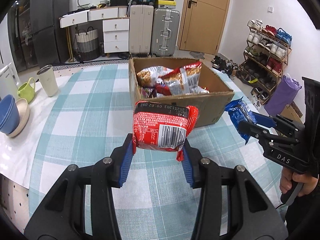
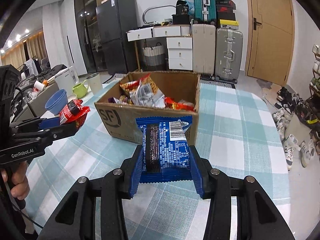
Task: Organize snacks
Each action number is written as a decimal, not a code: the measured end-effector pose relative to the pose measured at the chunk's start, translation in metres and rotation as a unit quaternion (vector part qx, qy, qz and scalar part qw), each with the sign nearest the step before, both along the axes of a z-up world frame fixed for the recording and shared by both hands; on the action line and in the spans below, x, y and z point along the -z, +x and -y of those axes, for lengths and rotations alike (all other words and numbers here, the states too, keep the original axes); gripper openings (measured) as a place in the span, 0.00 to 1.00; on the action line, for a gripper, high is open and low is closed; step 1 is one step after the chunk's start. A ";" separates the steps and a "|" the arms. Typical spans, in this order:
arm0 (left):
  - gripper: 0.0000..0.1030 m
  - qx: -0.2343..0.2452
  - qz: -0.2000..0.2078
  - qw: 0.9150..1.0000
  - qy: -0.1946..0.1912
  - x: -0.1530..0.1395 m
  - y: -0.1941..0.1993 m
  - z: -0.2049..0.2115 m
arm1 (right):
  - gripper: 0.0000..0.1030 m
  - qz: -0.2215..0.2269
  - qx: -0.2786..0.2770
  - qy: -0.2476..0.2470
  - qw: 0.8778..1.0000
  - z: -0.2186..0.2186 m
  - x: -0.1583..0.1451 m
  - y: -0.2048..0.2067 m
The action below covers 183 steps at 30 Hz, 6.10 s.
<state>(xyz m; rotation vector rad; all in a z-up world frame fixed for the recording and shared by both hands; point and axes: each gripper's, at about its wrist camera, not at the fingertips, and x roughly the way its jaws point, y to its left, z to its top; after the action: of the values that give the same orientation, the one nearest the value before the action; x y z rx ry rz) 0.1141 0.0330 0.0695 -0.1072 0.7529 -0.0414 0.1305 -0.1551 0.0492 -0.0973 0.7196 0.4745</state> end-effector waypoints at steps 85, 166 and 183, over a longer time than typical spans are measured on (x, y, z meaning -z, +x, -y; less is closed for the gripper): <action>0.40 0.000 -0.010 1.000 0.025 0.012 0.216 -0.006 | 0.45 0.033 -0.018 -0.001 0.999 -0.047 -0.006 0.147; 0.99 -0.046 0.157 0.986 0.028 0.043 -0.020 -0.017 | 0.99 0.159 -0.006 0.096 0.983 0.035 0.015 -0.061; 0.99 -0.046 0.164 0.985 0.027 0.044 -0.019 -0.018 | 0.99 0.173 -0.011 0.083 0.981 0.029 0.017 -0.066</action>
<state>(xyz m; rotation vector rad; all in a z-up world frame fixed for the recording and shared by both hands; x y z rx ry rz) 0.0954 0.0506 0.0259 -0.0815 0.4188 0.0490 0.0643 -0.1843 0.0326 -0.0292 0.3368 0.5204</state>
